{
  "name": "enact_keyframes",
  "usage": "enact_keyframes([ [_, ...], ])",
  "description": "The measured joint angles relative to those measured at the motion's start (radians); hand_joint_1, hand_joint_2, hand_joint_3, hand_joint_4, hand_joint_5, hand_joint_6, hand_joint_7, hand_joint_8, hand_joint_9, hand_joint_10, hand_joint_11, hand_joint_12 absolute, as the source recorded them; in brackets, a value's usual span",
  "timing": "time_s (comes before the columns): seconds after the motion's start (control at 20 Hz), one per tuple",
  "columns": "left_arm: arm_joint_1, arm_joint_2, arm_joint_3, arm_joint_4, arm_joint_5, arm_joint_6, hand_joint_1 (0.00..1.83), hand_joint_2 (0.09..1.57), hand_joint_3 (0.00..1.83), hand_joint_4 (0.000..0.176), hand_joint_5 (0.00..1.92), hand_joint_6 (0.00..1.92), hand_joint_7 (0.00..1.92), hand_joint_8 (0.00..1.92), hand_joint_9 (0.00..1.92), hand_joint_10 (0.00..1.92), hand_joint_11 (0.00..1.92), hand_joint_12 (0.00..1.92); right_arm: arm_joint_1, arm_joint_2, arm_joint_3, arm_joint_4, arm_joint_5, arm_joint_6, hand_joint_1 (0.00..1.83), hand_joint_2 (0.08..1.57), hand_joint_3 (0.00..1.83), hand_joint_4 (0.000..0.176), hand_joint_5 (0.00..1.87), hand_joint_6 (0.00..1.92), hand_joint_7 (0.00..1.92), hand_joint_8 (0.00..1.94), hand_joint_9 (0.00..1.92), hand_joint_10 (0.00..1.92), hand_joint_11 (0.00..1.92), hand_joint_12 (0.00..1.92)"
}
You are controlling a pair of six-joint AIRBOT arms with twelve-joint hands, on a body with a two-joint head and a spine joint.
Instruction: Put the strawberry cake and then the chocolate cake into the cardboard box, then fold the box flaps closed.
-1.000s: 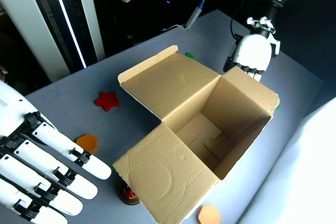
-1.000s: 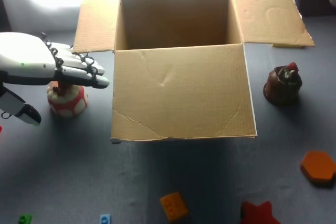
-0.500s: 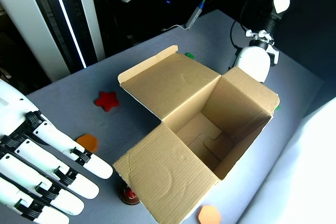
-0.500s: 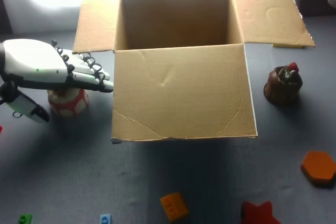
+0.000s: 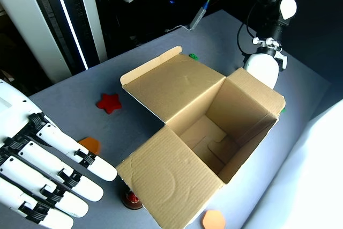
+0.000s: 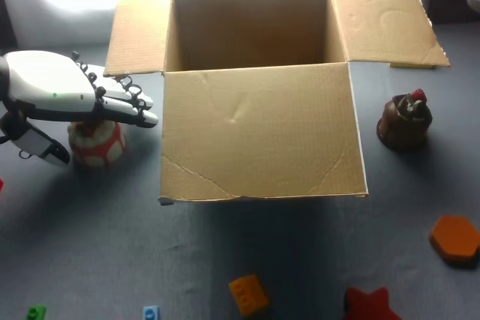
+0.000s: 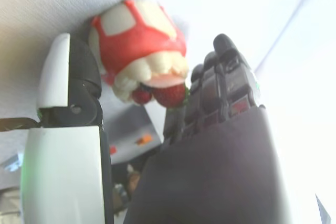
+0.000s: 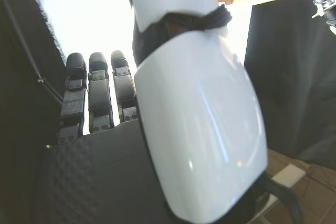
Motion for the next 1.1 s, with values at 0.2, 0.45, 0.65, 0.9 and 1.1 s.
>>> enact_keyframes([
  [0.2,0.001,-0.008,0.000,-0.002,-0.004,0.003,1.28,1.04,0.00,0.043,0.11,0.00,0.05,0.00,0.09,0.01,0.00,0.64,0.000,0.000,0.000,0.000,-0.002,0.000,1.21,0.97,0.00,0.021,0.00,0.00,0.05,0.00,0.07,0.00,0.00,0.21],
  [0.45,0.010,-0.012,0.000,-0.001,0.000,0.006,1.30,1.05,0.01,0.039,0.11,0.00,0.07,0.00,0.12,0.01,0.00,0.69,0.000,-0.002,0.000,0.000,-0.004,0.000,1.22,0.96,0.00,0.014,0.02,0.00,0.04,0.00,0.06,0.00,0.00,0.13],
  [0.65,0.019,-0.012,-0.001,-0.004,0.004,0.010,1.29,1.03,0.00,0.039,0.20,0.01,0.21,0.01,0.26,0.03,0.00,0.98,0.000,-0.002,0.000,0.000,-0.005,0.000,1.21,0.97,0.00,0.018,0.04,0.01,0.05,0.00,0.06,0.00,0.00,0.13],
  [0.9,0.016,-0.012,-0.002,-0.068,0.002,0.010,1.31,1.22,0.00,0.000,0.71,1.32,0.74,1.32,0.82,1.34,0.63,1.53,0.000,-0.002,0.000,0.000,-0.006,0.000,1.18,0.98,0.00,0.019,0.02,0.00,0.03,0.00,0.05,0.00,0.00,0.04],
  [1.1,0.024,-0.011,-0.009,-0.009,0.003,0.003,1.20,1.21,0.00,0.000,0.74,1.31,0.84,1.30,0.93,1.34,0.89,1.61,0.000,-0.002,0.000,0.001,-0.006,0.000,1.17,0.99,0.00,0.018,0.02,0.00,0.03,0.00,0.05,0.00,0.00,0.04],
])
